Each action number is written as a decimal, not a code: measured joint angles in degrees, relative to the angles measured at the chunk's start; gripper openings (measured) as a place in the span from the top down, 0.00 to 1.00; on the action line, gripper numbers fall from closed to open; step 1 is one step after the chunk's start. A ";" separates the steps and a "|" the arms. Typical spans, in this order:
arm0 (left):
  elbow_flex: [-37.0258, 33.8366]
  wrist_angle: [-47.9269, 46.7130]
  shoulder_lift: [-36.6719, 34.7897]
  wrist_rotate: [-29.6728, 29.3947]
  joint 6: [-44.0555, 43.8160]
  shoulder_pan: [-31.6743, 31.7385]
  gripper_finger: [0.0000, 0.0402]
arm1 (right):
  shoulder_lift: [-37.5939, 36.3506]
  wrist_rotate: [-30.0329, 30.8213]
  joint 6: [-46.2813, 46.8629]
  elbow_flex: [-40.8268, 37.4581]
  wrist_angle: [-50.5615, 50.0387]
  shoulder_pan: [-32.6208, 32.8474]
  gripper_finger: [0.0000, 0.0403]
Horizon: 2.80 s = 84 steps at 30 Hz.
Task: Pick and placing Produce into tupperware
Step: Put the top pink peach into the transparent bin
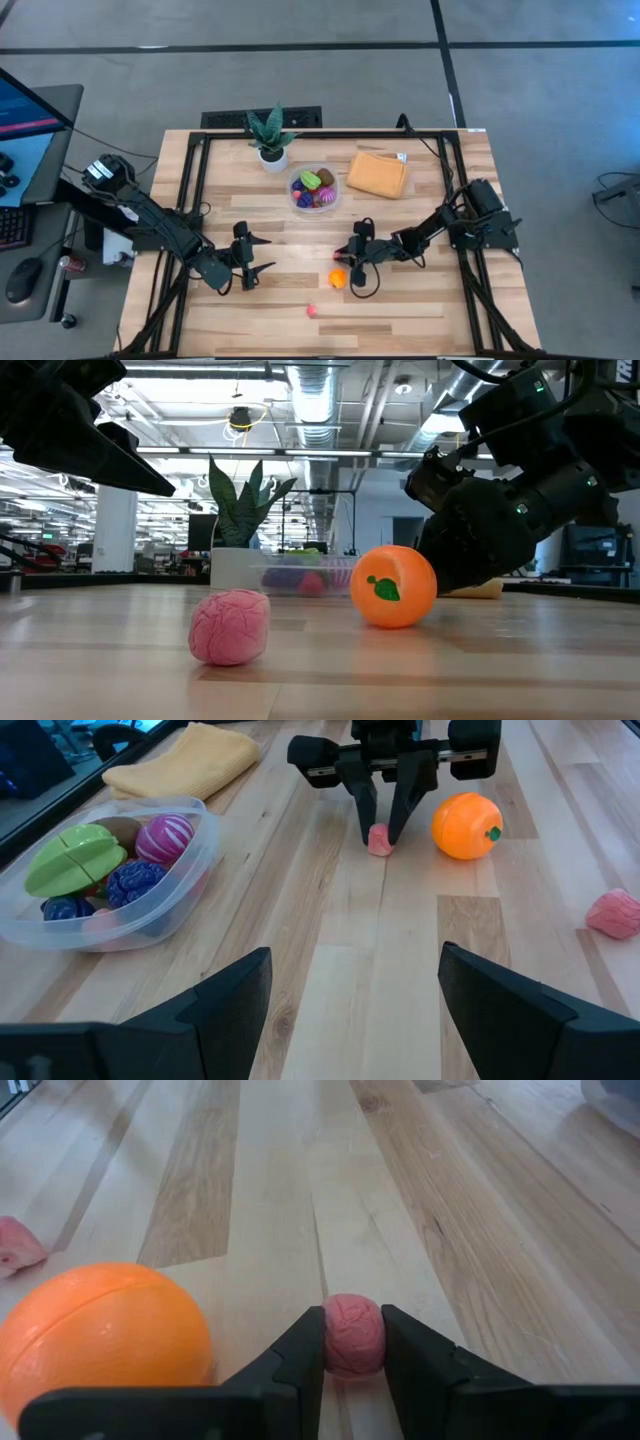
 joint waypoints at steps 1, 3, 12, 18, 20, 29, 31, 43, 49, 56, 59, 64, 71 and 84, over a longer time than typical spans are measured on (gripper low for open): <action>0.00 0.00 0.00 0.00 0.00 0.00 0.31 | 0.00 0.00 -0.01 0.00 0.02 0.00 0.71; 0.00 0.00 0.00 0.00 0.00 0.00 0.31 | 0.00 0.00 0.00 0.00 0.01 0.00 0.71; 0.00 -0.02 0.00 0.00 0.00 0.00 0.31 | 0.00 0.00 -0.16 0.00 0.02 -0.31 0.71; 0.00 0.00 0.00 0.00 0.00 0.00 0.31 | -0.67 0.16 -1.14 -0.05 -0.09 -0.67 0.71; 0.00 0.00 0.00 0.00 0.00 0.01 0.31 | -1.69 0.20 -1.84 -0.05 -0.45 -0.72 0.71; 0.00 0.00 0.00 0.00 -0.02 0.00 0.31 | -9.33 0.22 -6.45 -0.05 -5.13 -1.74 0.71; 0.00 0.00 0.00 0.00 -0.03 0.00 0.31 | -11.14 0.24 -7.40 -0.05 -6.81 -2.04 0.71; 0.00 0.02 0.00 0.00 -0.06 0.01 0.31 | -20.52 0.32 -14.66 -0.04 -12.74 -4.18 0.71; 0.00 0.02 0.00 0.00 -0.07 0.00 0.31 | -24.17 0.43 -17.57 -0.02 -15.80 -6.29 0.71; 0.00 0.02 0.00 0.00 -0.09 0.00 0.31 | -26.21 0.42 -20.51 -0.02 -17.22 -8.92 0.71; 0.00 0.02 0.00 0.00 -0.09 0.02 0.31 | -26.21 0.41 -22.24 -0.02 -17.25 -10.81 0.71; 0.00 0.04 0.00 0.00 -0.09 0.00 0.31 | -25.88 0.37 -23.62 -0.02 -17.39 -15.41 0.71; 0.00 0.24 0.00 -0.02 -0.11 0.00 0.31 | -25.88 -0.77 -24.90 0.00 -16.80 -20.71 0.71; 0.00 0.24 0.00 -0.41 -0.14 0.01 0.31 | -25.86 -7.54 -28.62 5.76 -17.48 -27.24 0.71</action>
